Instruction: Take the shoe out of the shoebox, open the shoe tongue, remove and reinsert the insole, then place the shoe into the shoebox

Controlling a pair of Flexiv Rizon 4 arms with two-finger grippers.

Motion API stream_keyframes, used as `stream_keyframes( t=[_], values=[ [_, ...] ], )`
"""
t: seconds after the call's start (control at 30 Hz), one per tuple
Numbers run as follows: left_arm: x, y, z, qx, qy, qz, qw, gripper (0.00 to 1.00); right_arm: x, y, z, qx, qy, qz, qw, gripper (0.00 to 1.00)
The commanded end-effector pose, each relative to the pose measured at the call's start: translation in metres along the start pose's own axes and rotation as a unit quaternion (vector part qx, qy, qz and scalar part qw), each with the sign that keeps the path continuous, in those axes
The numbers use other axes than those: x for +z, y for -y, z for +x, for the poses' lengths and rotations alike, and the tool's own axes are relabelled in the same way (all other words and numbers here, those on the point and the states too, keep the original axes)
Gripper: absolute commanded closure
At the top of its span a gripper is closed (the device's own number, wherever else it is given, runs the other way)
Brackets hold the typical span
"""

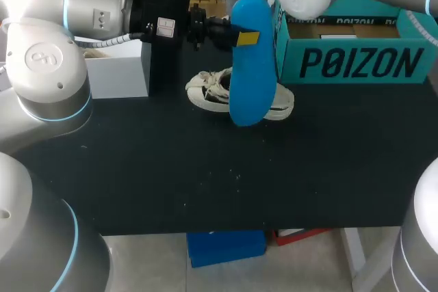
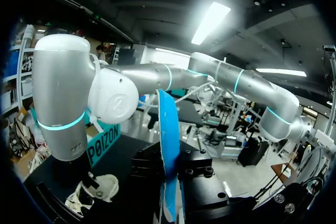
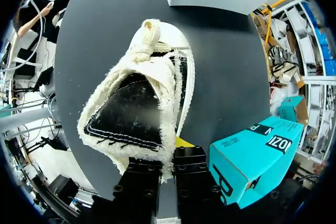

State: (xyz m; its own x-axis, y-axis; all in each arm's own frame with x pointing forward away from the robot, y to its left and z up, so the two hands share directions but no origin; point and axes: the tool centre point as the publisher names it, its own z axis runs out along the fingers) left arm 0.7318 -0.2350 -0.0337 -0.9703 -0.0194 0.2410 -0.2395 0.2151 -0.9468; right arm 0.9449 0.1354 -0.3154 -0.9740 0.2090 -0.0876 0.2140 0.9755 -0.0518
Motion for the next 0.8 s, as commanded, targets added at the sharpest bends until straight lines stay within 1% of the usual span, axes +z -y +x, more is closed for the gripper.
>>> stream_keyframes(
  t=[0.03, 0.13, 0.2, 0.23, 0.3, 0.33, 0.43, 0.5, 0.57, 0.7, 0.73, 0.8],
  values=[
    [0.001, -0.001, 0.000, 0.001, 0.001, 0.001, 1.000, 1.00, -0.002, 0.004, 0.002, 0.304, -0.004, 0.049, 0.951, 1.00],
    [0.001, -0.001, 0.000, 0.001, 0.001, 0.001, 1.000, 1.00, 0.000, 0.005, 0.010, 0.376, -0.012, 0.050, 0.925, 1.00],
    [0.001, -0.001, 0.000, 0.001, 0.001, 0.001, 1.000, 1.00, 0.001, 0.006, 0.016, 0.410, -0.011, 0.048, 0.911, 1.00],
    [0.001, -0.001, 0.000, 0.001, 0.001, 0.001, 1.000, 1.00, 0.001, 0.005, 0.017, 0.435, -0.015, 0.051, 0.899, 1.00],
    [0.001, -0.001, 0.000, 0.001, 0.001, 0.001, 1.000, 1.00, 0.002, 0.006, 0.020, 0.472, -0.022, 0.053, 0.880, 1.00],
    [0.001, -0.001, 0.000, 0.001, 0.001, 0.001, 1.000, 1.00, 0.003, 0.007, 0.021, 0.489, -0.021, 0.061, 0.870, 1.00],
    [0.001, -0.001, 0.000, 0.001, 0.001, 0.001, 1.000, 1.00, 0.003, 0.010, 0.022, 0.530, -0.030, 0.065, 0.845, 1.00],
    [0.001, -0.001, 0.000, 0.001, 0.001, 0.001, 1.000, 1.00, 0.003, 0.010, 0.022, 0.538, -0.035, 0.060, 0.840, 1.00],
    [0.001, -0.001, 0.000, 0.001, 0.001, 0.001, 1.000, 1.00, 0.002, 0.010, 0.025, 0.541, -0.032, 0.055, 0.839, 1.00],
    [0.001, -0.001, 0.000, 0.001, 0.001, 0.001, 1.000, 1.00, 0.000, 0.012, 0.028, 0.578, -0.047, 0.056, 0.813, 1.00],
    [0.001, -0.001, 0.000, 0.001, 0.001, 0.001, 1.000, 1.00, 0.000, 0.013, 0.029, 0.583, -0.046, 0.054, 0.809, 1.00],
    [0.001, -0.001, 0.000, 0.001, 0.001, 0.001, 1.000, 1.00, -0.001, 0.012, 0.031, 0.587, -0.047, 0.051, 0.807, 1.00]
  ],
)
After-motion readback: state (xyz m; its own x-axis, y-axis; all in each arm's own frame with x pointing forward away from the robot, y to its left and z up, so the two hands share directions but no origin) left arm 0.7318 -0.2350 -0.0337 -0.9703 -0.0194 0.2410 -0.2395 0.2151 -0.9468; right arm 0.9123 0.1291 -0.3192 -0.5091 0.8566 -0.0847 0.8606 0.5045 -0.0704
